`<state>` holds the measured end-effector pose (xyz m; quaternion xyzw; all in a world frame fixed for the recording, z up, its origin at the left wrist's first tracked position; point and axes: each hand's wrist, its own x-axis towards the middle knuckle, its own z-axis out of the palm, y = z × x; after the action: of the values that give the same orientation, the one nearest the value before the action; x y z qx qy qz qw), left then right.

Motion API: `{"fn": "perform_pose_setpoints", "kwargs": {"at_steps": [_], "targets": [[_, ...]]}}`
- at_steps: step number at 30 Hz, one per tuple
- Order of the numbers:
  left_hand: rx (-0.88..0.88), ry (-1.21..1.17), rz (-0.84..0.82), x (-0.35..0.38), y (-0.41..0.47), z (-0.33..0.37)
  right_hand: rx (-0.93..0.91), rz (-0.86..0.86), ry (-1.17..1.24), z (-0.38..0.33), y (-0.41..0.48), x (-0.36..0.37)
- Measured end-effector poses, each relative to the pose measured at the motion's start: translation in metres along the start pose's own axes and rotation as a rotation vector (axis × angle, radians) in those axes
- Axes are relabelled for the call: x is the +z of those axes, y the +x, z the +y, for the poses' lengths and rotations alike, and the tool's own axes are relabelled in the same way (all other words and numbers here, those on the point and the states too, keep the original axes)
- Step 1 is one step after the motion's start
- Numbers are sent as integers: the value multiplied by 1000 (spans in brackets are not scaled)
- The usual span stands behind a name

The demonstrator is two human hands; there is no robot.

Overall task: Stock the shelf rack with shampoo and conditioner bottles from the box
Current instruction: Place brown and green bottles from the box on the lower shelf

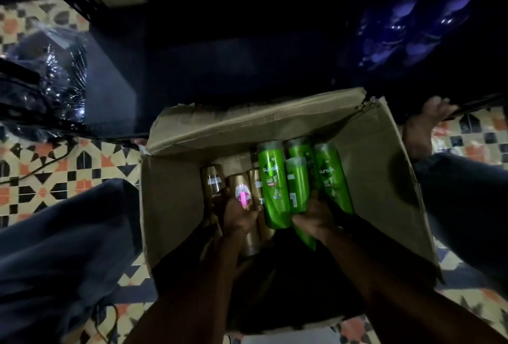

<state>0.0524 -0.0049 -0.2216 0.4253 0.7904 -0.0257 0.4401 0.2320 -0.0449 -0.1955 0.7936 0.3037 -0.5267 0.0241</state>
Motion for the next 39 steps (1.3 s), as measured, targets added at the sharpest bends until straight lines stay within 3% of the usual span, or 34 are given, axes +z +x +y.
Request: {"fn": "perform_pose_setpoints", "kwargs": {"at_steps": [2, 6, 12, 17, 20, 23, 32, 39], "targets": [[25, -12, 68, 8, -9, -3, 33, -13, 39, 4, -1, 1], [8, -129, 36, 20, -22, -8, 46, 2, 173, 15, 3, 0], [22, -100, -166, -2, -20, -11, 2, -94, 386, 14, -19, -18], [165, -290, -103, -30, -57, 7, -91, -13, 510, -2, -72, -42], [259, -524, -89, -56, -72, 20, -203, 97, 546, -25, -115, -64], [377, -603, -72, -104, -113, 58, -327, 161, 606, -45, -153, -85], [839, -734, 167, -269, -224, 145, -825, 362, 561, -146, -287, -164], [1151, -768, 343, -393, -258, 220, -1176, 442, 610, -252, -342, -206]]}}
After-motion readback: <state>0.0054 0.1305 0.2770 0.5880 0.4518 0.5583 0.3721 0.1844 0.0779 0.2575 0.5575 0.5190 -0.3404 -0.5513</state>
